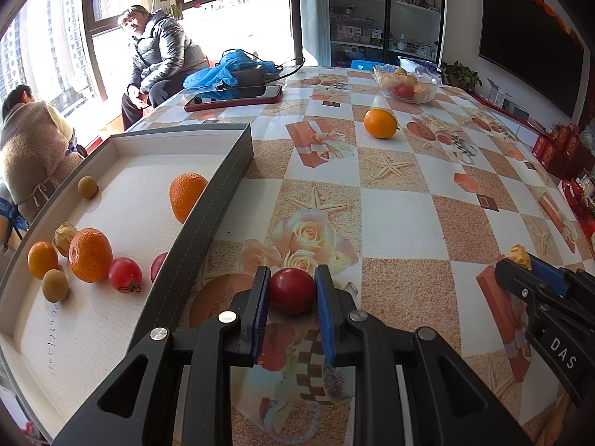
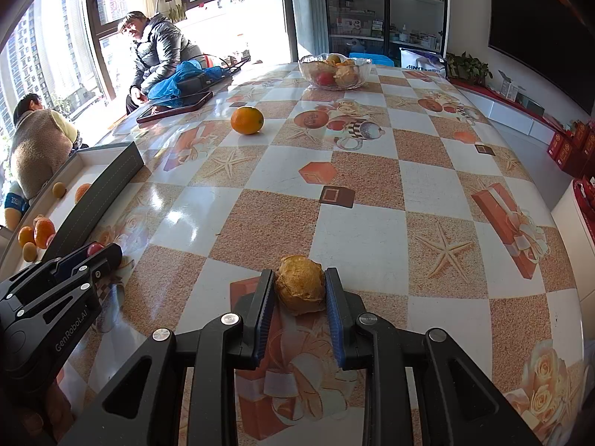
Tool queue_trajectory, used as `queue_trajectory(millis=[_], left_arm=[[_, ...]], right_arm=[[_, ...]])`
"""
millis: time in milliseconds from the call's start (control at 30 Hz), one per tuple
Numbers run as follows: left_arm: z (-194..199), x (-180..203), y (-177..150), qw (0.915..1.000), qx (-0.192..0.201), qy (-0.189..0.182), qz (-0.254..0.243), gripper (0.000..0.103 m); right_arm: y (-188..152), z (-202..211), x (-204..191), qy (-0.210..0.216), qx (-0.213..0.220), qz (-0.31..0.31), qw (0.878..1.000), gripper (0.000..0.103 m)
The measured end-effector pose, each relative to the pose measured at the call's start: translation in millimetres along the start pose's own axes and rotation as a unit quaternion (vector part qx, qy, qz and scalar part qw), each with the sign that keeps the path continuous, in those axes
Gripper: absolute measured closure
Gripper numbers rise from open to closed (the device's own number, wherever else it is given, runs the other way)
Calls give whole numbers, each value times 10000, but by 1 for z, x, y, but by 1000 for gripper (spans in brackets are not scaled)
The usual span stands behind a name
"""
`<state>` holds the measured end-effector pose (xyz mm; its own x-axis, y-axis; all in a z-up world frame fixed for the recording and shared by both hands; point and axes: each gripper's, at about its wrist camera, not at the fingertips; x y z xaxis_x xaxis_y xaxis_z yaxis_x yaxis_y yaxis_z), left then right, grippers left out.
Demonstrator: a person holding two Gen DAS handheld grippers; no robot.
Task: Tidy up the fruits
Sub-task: 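Hold the tomato and the wrinkled fruit in both closed grippers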
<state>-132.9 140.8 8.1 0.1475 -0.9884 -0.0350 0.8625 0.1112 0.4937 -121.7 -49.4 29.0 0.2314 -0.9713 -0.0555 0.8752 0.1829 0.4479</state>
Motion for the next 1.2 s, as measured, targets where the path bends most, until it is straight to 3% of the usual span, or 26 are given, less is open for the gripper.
queue_trajectory(millis=[1200], left_arm=[[1,2,0,10000,-44,57,-48,77]], right_arm=[[0,1,-4,-133,-55,90,9999,75]])
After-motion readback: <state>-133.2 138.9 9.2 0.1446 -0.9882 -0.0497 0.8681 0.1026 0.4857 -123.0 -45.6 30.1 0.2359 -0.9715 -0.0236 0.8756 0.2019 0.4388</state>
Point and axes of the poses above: each gripper's, at about its wrist camera, not at the fingertips, and z roughly against the way its jaws point, x to its right, y to its top, and after that the axes turned 12 degrees about -x, right-handed
